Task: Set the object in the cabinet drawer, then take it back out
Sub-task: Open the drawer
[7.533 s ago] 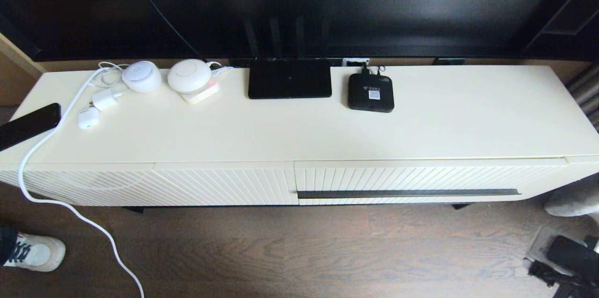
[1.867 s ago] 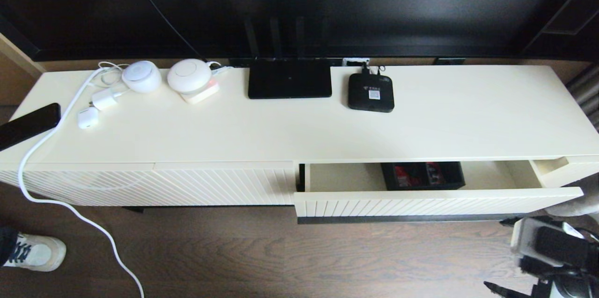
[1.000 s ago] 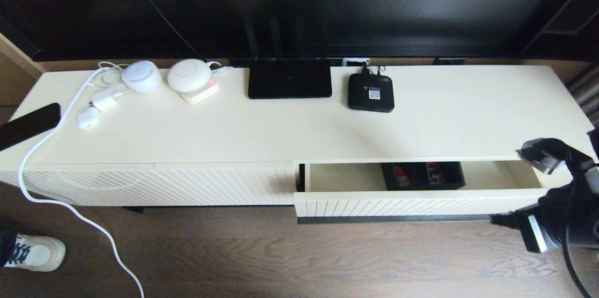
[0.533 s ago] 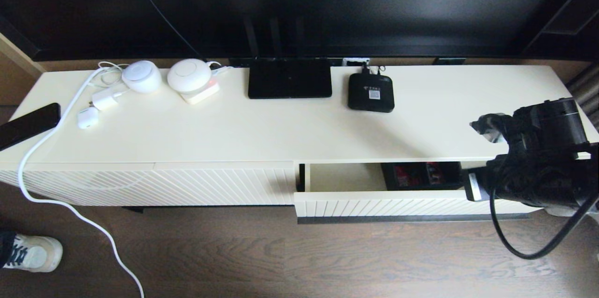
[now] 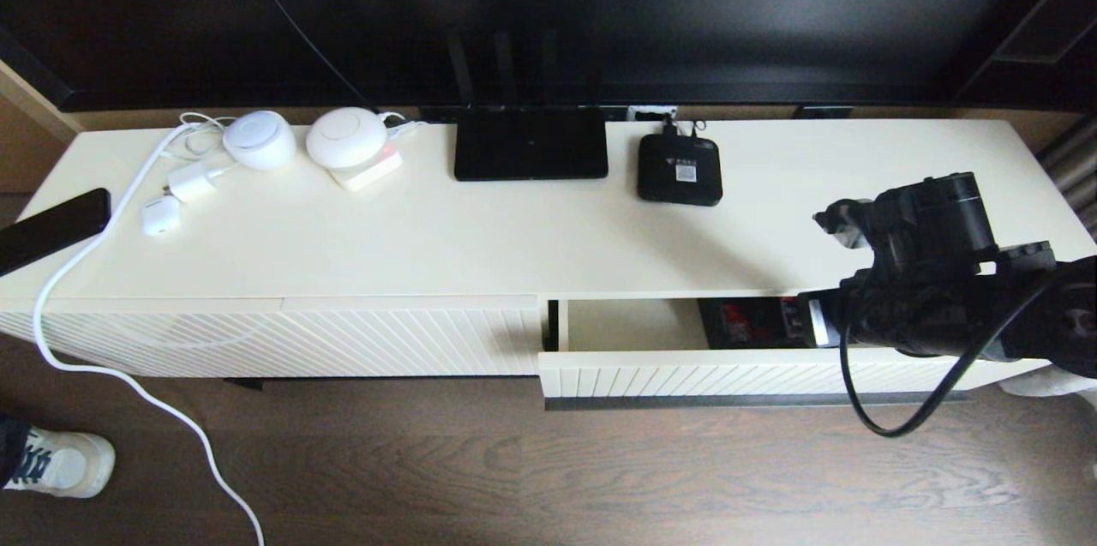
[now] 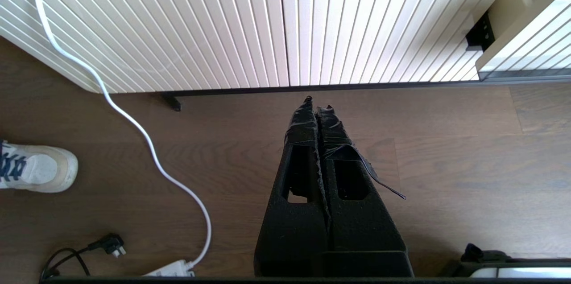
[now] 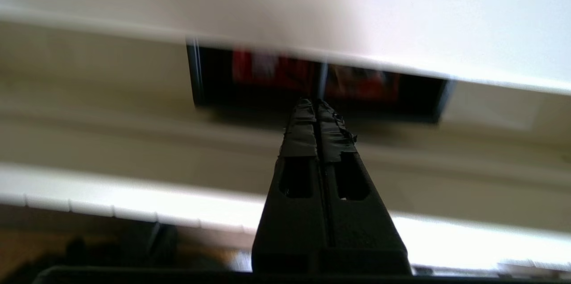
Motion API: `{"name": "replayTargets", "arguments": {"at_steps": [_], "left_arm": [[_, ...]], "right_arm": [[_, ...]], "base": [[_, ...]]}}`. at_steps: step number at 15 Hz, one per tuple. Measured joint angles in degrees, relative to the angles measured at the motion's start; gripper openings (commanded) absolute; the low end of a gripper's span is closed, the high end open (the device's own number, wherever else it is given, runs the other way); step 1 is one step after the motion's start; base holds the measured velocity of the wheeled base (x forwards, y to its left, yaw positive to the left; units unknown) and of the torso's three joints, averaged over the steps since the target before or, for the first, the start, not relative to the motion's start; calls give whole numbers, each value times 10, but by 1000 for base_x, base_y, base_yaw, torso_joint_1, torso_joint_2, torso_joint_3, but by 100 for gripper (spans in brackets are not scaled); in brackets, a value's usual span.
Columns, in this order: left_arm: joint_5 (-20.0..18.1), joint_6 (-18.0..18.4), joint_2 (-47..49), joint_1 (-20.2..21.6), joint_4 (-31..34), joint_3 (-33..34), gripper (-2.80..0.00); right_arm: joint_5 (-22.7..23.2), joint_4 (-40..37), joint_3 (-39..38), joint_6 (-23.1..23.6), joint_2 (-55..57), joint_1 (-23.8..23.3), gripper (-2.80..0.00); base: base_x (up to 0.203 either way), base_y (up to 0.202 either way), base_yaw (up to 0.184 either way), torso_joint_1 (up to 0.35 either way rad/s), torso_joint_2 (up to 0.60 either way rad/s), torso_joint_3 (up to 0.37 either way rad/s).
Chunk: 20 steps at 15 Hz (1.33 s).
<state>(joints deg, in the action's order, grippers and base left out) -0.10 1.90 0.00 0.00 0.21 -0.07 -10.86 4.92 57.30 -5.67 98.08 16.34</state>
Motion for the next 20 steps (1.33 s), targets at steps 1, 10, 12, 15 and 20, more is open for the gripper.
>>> {"name": "replayTargets", "arguments": {"at_steps": [1, 10, 12, 15, 20], "left_arm": [[0, 0, 0, 0, 0, 0, -280], [0, 0, 0, 0, 0, 0, -280], [0, 0, 0, 0, 0, 0, -280], [0, 0, 0, 0, 0, 0, -280], [0, 0, 0, 0, 0, 0, -280]], "right_arm": [[-3, 17, 2, -1, 8, 0, -280], [-20, 42, 14, -3, 54, 6, -280], [-21, 40, 11, -3, 56, 9, -280], [-30, 36, -15, -5, 53, 15, -280], [-33, 33, -63, -17, 28, 26, -280]], "base": [[0, 0, 0, 0, 0, 0], [0, 0, 0, 0, 0, 0], [0, 0, 0, 0, 0, 0], [0, 0, 0, 0, 0, 0], [0, 0, 0, 0, 0, 0]]}}
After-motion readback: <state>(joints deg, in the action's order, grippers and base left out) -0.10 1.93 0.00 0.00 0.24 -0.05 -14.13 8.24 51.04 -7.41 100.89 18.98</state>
